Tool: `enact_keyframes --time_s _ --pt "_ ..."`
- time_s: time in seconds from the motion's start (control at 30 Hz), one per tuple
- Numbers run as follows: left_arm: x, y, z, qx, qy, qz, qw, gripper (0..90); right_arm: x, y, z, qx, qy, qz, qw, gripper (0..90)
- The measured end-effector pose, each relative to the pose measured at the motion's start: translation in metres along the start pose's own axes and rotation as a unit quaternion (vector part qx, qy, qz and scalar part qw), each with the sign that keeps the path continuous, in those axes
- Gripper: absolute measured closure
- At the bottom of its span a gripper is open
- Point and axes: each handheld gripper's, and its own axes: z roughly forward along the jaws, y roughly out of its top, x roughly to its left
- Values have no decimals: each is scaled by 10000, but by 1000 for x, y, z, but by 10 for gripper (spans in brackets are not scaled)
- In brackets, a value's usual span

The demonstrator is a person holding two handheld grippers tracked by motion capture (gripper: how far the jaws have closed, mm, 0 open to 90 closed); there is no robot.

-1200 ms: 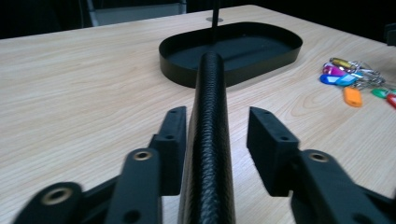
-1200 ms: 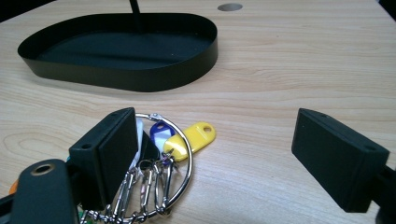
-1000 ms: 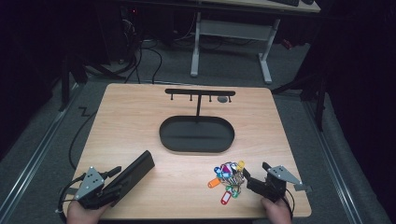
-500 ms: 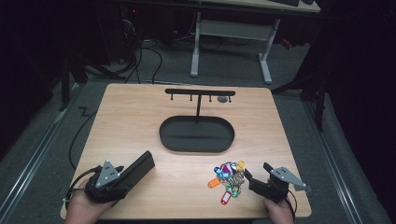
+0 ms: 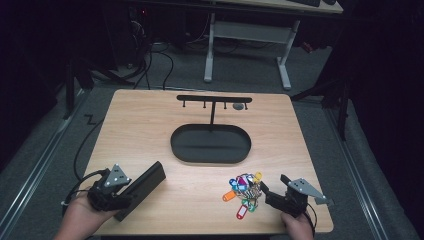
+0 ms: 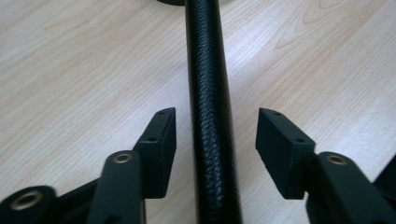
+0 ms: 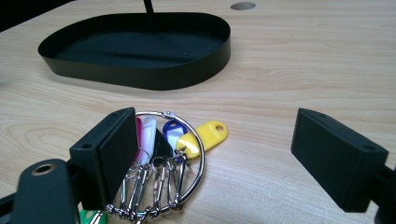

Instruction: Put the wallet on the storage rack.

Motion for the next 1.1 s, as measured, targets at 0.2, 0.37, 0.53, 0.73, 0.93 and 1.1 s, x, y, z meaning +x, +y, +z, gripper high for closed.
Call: enact_keyframes --time_s 0.2,0.37,0.53,0.73,0.93,1.1 --pt "-3 15 7 588 101 59 9982 616 -2 0 1 28 14 48 10000 149" --pt "-2 20 11 712 155 66 9973 681 -2 -1 1 38 37 44 10000 151" --pt "2 19 11 697 100 110 9975 752 -2 -1 1 29 80 42 10000 154" --pt "-7 21 10 538 264 487 9970 761 -1 -1 2 -12 120 31 9999 154" --pt "-18 39 7 318 309 894 9950 760 -3 -2 2 -21 147 39 9999 161" --pt "-27 60 9 9 436 1358 9898 760 -3 -2 1 -5 122 -86 9999 173"
